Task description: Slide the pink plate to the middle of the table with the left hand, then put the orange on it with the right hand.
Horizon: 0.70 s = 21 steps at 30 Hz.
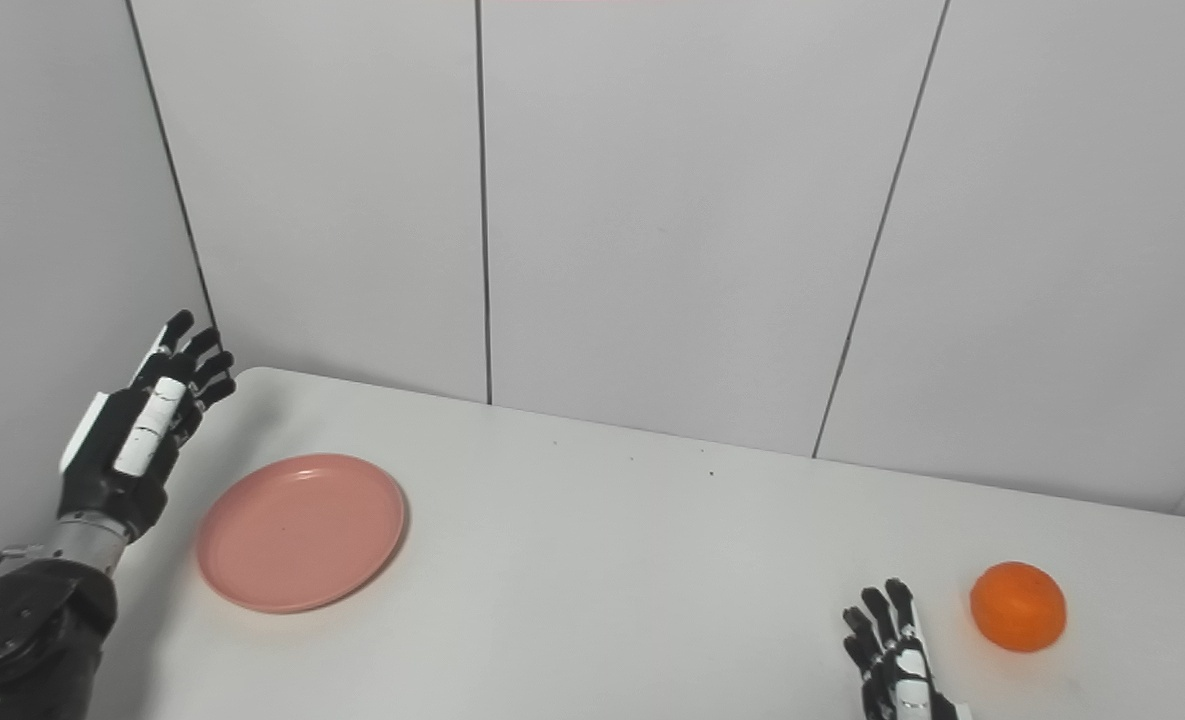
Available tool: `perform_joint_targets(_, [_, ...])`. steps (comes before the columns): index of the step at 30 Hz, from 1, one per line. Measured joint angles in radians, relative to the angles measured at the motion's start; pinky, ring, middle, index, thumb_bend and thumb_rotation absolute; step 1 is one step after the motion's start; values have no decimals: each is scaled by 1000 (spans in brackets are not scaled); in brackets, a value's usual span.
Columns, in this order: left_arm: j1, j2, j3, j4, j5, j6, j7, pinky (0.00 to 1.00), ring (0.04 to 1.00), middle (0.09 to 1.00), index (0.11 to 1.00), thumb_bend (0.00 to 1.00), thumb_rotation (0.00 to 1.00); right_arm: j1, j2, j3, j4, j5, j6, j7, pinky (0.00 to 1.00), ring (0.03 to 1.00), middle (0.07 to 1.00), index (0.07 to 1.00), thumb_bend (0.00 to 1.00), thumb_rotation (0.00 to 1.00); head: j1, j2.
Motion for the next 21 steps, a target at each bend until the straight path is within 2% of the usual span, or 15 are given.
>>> perform_joint_targets(2, [-1,2,2,26,2,0,2,869,923,958,999,874,732,0,0,0,0,0,0,-1,962,933,956,999,744,1000,0,0])
perform_joint_targets(5, [-3,3,5,71,-1,0,1,872,930,965,999,847,713,0,0,0,0,0,0,-1,954,929,954,998,744,1000,0,0])
perform_joint_targets(6, [-3,3,6,85,-3,-2,0,908,945,979,1000,834,700,0,0,0,0,-1,0,-1,950,928,953,996,748,1000,-3,2])
perform_joint_targets(9, [-13,3,16,139,-13,-15,-10,936,943,978,999,836,694,0,0,-1,0,-2,0,-6,951,929,952,994,745,1000,-3,2])
perform_joint_targets(14, [-46,6,23,249,-24,-50,-24,967,928,958,977,886,666,0,0,-1,0,-2,0,-11,946,926,952,993,746,1000,-8,6])
perform_joint_targets(18, [-67,10,22,323,-22,-76,-30,953,924,945,951,907,681,0,0,0,0,-2,0,-12,942,925,949,993,740,1000,-9,6])
perform_joint_targets(21, [-79,19,17,389,-20,-101,-34,904,912,931,933,938,673,0,0,0,0,-2,0,-14,939,924,946,990,736,1000,-9,8])
